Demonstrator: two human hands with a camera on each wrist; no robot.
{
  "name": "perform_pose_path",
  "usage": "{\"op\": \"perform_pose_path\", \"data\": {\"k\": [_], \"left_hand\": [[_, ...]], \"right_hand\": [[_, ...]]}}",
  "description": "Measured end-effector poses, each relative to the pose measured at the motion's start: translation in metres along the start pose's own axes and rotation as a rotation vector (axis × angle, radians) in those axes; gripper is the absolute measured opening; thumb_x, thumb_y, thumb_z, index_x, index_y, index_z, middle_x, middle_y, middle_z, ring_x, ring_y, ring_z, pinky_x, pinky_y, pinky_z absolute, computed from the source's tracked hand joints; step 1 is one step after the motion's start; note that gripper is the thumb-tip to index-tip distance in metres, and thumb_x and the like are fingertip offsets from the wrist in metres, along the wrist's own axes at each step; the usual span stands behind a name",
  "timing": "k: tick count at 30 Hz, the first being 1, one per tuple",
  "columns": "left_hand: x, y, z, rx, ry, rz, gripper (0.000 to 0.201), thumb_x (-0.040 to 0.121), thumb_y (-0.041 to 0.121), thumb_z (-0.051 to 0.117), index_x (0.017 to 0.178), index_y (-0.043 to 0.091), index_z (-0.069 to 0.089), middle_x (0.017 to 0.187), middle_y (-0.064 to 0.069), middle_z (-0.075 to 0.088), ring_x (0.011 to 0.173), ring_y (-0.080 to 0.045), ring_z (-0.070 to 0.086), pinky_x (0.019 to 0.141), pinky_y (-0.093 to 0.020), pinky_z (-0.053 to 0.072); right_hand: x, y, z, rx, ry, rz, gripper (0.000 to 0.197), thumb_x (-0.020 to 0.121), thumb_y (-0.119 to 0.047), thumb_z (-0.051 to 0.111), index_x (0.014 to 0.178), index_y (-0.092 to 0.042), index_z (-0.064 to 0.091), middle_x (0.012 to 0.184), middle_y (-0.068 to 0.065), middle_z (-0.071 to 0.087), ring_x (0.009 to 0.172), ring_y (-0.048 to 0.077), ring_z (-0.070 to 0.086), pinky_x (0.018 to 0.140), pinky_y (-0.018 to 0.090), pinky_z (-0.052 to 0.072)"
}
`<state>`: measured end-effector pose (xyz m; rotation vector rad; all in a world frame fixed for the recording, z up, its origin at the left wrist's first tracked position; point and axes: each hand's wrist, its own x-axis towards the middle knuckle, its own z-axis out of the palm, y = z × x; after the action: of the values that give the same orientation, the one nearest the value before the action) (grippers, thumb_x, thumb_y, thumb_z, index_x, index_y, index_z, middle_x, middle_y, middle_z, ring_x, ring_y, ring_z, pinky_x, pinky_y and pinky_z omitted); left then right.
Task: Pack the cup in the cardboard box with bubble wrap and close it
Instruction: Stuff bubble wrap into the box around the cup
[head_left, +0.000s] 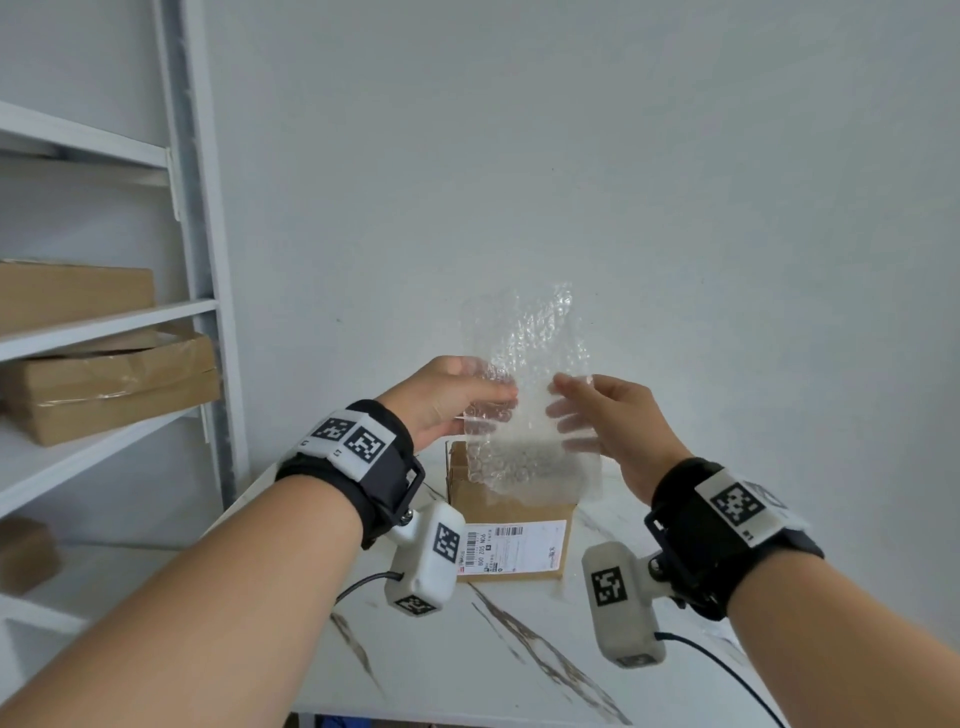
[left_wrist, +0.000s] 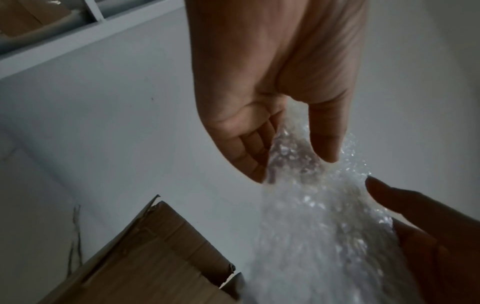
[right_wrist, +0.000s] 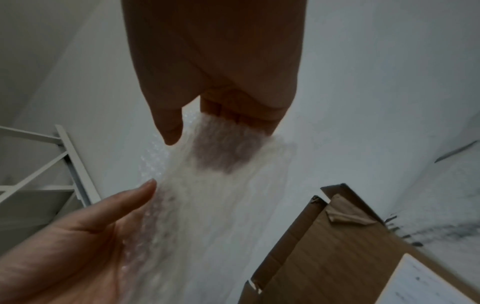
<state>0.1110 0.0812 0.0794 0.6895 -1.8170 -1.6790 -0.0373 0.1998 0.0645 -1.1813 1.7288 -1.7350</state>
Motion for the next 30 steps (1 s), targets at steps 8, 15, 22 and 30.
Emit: {"op": "perform_pose_path", "data": {"k": [8,15,22,30], "left_hand": [[0.008,-0.014,-0.002,0.033,0.000,0.000,0.021,0.088,0.010,0.066,0.108,0.010,0.061,0.079,-0.003,0.066,0.054,-0.006,0.067,0.047,-0.018,0.053],[0.008,-0.019,-0.008,-0.072,-0.067,0.034,0.033,0.088,-0.007,0.038,0.073,0.005,0.066,0.065,-0.006,0.065,0.051,-0.013,0.065,0.043,-0.017,0.049],[0.021,-0.027,-0.008,0.050,0.091,0.150,0.006,0.081,0.004,0.072,0.085,0.007,0.073,0.086,-0.005,0.072,0.074,-0.014,0.068,0.063,-0.017,0.056],[0.049,-0.040,-0.011,0.257,0.269,0.179,0.021,0.078,-0.003,0.067,0.076,0.017,0.065,0.109,-0.008,0.069,0.107,-0.026,0.063,0.080,-0.028,0.051]], "right_hand": [[0.004,0.015,-0.007,0.099,-0.069,0.112,0.021,0.096,-0.010,0.051,0.103,-0.014,0.070,0.077,0.007,0.059,0.064,0.016,0.057,0.057,0.024,0.049],[0.009,0.024,-0.009,0.331,-0.120,0.148,0.042,0.092,0.006,0.032,0.076,-0.006,0.069,0.087,0.015,0.066,0.075,0.029,0.061,0.068,0.035,0.052],[0.025,0.035,-0.012,0.221,-0.110,0.229,0.045,0.084,-0.033,0.068,0.125,-0.019,0.057,0.113,0.004,0.062,0.091,0.028,0.069,0.066,0.034,0.056],[0.046,0.026,-0.010,0.149,0.149,0.037,0.007,0.083,0.000,0.065,0.089,-0.004,0.065,0.094,0.011,0.063,0.083,0.018,0.061,0.074,0.029,0.056]]}}
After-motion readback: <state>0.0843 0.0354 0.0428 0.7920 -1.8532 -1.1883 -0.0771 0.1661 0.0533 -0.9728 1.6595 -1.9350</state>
